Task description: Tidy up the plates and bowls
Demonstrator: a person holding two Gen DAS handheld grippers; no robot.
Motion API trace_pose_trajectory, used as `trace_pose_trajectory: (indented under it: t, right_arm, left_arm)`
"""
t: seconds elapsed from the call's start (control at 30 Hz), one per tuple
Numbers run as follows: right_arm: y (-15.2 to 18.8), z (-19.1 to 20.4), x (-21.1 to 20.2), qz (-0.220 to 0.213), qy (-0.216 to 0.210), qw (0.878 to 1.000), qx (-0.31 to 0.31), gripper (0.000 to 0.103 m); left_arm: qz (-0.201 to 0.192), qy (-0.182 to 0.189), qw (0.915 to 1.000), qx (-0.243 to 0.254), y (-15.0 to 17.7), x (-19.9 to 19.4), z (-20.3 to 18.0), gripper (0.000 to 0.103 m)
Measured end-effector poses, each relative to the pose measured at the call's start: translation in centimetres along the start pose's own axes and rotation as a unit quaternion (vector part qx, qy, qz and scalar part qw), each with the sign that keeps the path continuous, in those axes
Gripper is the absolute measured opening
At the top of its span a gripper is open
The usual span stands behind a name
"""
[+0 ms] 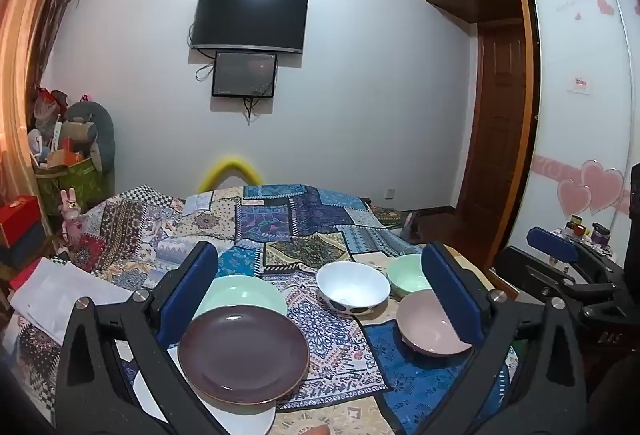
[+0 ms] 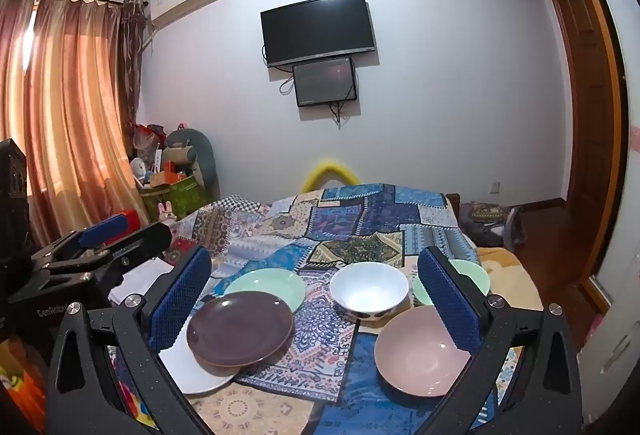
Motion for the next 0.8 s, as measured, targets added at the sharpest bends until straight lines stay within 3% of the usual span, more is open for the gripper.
trace_pose_trajectory:
  t: [0.17, 0.8]
  right_arm:
    - [0.14, -0.17, -0.13, -0.013, -0.004, 1.000, 0.001, 0.103]
    - [0.16, -0.21, 0.11, -0.005, -0.007, 1.000, 0.009, 0.103]
  left_arm:
    - [-0.012, -0.013, 0.9997, 0.018, 0.28, -0.43, -0.59, 0.103]
    - [-0.010, -0.010, 0.9998, 0.012, 0.51, -0.10, -0.56, 0.103]
Point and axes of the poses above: each gripper's, at about its wrist camera, not at the fingertips, and x roughly the way its jaws point, z to its left, y to its underside, the point moved 6 cm from there along x, roughly the way its jaws point, and after that the axes turned 8 degrees about z, right-handed, at the moved point
